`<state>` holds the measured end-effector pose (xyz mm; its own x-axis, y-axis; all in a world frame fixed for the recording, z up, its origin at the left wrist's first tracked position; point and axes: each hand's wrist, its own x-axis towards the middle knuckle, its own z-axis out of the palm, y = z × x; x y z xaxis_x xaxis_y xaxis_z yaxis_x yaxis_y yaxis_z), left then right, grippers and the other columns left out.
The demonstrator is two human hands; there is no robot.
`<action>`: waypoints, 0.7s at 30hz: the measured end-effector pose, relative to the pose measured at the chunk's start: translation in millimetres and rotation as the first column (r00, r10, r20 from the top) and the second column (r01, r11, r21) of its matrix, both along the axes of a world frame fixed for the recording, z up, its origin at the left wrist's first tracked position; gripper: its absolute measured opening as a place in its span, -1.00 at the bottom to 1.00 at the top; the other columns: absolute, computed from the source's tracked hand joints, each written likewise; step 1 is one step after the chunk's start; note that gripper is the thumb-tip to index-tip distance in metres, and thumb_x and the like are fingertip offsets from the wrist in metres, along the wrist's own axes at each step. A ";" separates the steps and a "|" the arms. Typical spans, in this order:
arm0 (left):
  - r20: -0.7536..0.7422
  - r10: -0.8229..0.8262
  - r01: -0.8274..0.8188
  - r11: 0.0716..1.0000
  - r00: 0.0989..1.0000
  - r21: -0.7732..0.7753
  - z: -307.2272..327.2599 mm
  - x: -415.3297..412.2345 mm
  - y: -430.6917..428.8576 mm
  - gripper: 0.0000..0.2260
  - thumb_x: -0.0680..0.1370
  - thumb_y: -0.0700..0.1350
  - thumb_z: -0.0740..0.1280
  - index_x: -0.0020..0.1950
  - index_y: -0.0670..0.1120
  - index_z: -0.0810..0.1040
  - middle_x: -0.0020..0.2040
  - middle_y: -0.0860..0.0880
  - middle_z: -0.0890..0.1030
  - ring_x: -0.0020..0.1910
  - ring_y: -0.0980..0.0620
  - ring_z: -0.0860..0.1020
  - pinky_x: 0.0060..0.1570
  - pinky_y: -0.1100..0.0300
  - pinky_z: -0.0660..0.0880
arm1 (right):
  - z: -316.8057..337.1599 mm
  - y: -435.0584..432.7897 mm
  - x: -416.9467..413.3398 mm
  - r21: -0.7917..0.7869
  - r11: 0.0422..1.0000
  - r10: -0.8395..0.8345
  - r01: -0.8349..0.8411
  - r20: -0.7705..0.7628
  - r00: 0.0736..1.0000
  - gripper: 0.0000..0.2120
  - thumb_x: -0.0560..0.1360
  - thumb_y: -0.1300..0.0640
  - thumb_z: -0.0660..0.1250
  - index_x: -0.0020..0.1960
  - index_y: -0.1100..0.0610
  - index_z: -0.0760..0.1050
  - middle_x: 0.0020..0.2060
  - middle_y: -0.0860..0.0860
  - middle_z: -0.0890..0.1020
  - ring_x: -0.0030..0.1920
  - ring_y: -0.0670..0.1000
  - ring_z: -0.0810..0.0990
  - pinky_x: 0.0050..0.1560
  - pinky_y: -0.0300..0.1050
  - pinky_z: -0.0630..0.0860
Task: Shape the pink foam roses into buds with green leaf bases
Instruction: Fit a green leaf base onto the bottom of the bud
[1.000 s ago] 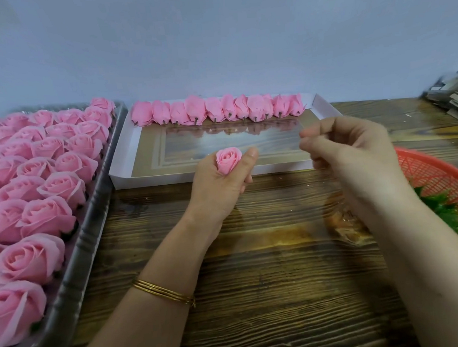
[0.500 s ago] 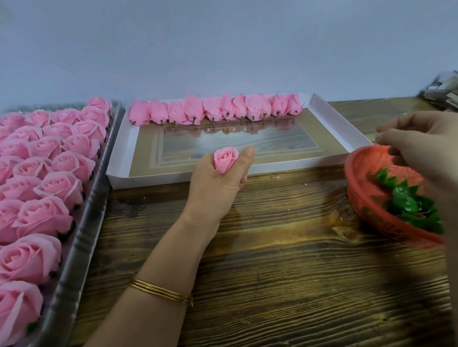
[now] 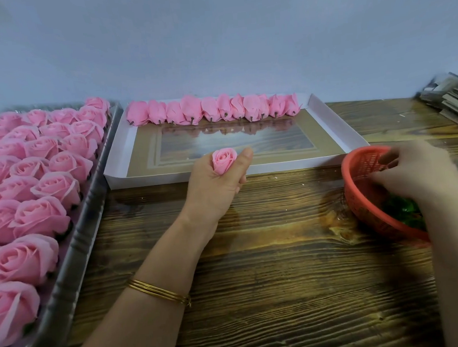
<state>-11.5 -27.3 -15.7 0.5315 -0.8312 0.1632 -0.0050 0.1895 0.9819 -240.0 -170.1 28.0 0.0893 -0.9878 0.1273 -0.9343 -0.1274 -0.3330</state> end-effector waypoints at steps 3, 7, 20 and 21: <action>-0.005 -0.003 0.003 1.000 1.000 0.002 -0.2 1.1 0.6 -0.72 0.55 -0.01 0.39 -0.34 -0.02 0.48 -0.43 0.03 0.50 -0.47 0.17 0.42 -0.40 0.36 0.40 | -5.2 -4.1 0.5 0.009 1.000 0.013 -0.012 -0.056 0.998 -0.91 0.37 0.17 0.48 -0.16 0.15 0.60 -0.24 0.15 0.64 -0.28 0.15 0.47 -0.24 -0.06 0.38; -0.003 -0.010 0.010 1.000 1.000 0.010 0.7 0.6 1.2 -0.72 0.55 -0.01 0.39 -0.34 -0.03 0.48 -0.42 0.02 0.50 -0.46 0.16 0.42 -0.39 0.35 0.40 | -8.9 -6.9 2.7 0.052 0.999 0.011 -0.005 -0.117 0.993 -0.94 0.36 0.18 0.46 -0.19 0.13 0.60 -0.31 0.13 0.61 -0.29 0.15 0.54 -0.30 -0.09 0.42; -0.029 -0.012 0.013 0.999 0.999 0.040 5.6 -0.5 3.8 -0.75 0.55 -0.02 0.37 -0.28 -0.08 0.49 -0.41 0.01 0.51 -0.43 0.14 0.43 -0.35 0.33 0.42 | -5.1 -1.3 6.2 -0.060 0.998 0.009 -0.016 -0.128 0.992 -0.91 0.31 0.25 0.36 -0.23 0.17 0.63 -0.27 0.21 0.61 -0.16 0.27 0.57 -0.05 0.05 0.53; -0.033 -0.011 0.013 0.999 0.999 0.044 6.0 -0.5 3.9 -0.75 0.55 -0.02 0.37 -0.29 -0.07 0.49 -0.41 0.02 0.51 -0.43 0.14 0.43 -0.34 0.33 0.42 | -4.6 -0.4 6.2 -0.076 0.997 0.011 -0.020 -0.125 0.992 -0.92 0.31 0.24 0.35 -0.24 0.18 0.62 -0.28 0.21 0.60 -0.16 0.28 0.56 -0.02 0.06 0.52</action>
<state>-12.0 -23.4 -9.7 0.5259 -0.8435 0.1090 0.0294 0.1461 0.9888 -233.8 -170.5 23.4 0.1244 -0.9740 0.1896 -0.9655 -0.1628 -0.2030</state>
